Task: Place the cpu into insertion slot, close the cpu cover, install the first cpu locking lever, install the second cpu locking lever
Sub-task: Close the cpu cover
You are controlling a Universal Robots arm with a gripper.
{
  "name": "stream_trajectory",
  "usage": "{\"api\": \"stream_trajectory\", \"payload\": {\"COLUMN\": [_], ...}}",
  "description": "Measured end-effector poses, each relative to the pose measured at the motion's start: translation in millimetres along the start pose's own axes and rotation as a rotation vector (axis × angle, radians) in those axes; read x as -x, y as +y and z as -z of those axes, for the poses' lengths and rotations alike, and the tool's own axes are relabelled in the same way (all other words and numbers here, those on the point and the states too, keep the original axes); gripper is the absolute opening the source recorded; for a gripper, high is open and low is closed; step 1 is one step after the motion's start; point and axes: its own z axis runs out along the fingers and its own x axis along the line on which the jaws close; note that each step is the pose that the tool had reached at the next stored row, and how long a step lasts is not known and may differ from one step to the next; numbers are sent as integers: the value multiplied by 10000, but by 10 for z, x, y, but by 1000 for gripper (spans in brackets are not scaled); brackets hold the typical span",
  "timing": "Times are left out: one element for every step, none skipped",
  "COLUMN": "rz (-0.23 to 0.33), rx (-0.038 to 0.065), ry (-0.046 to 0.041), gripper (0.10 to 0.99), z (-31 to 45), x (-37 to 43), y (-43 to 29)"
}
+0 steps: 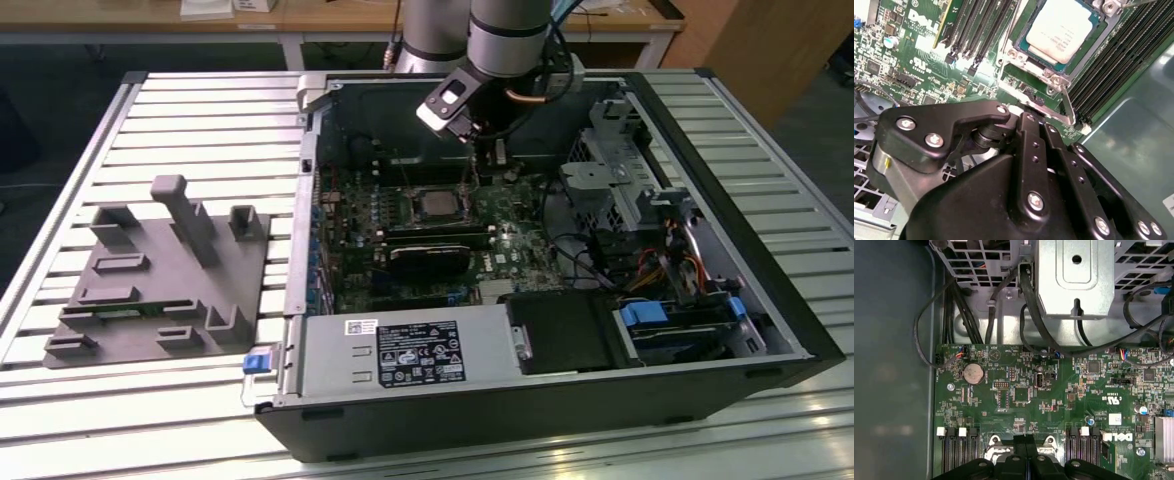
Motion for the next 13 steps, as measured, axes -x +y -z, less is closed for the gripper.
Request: {"api": "stream_trajectory", "payload": {"rz": [0, 0, 0, -1, -1, 0, 0, 0, 1, 1, 1, 1, 0], "rx": [1, 4, 8, 12, 13, 15, 16, 14, 14, 14, 15, 12, -26], "ry": [-1, -1, -1, -1, -1, -1, 0, -2, -3, -2, -2, -2, 0], "gripper": [106, 106, 106, 106, 106, 106, 106, 106, 106, 106, 106, 106, 106], "z": [0, 1, 1, 1, 1, 0, 0, 0, 0, 0, 0, 0, -2], "x": [0, 0, 0, 0, 1, 1, 1, 1, 1, 1, 1, 1, 0], "y": [-7, -15, -25, -36, -49, -61, -70, -74, -74, -74, -74, -75, -75]}}
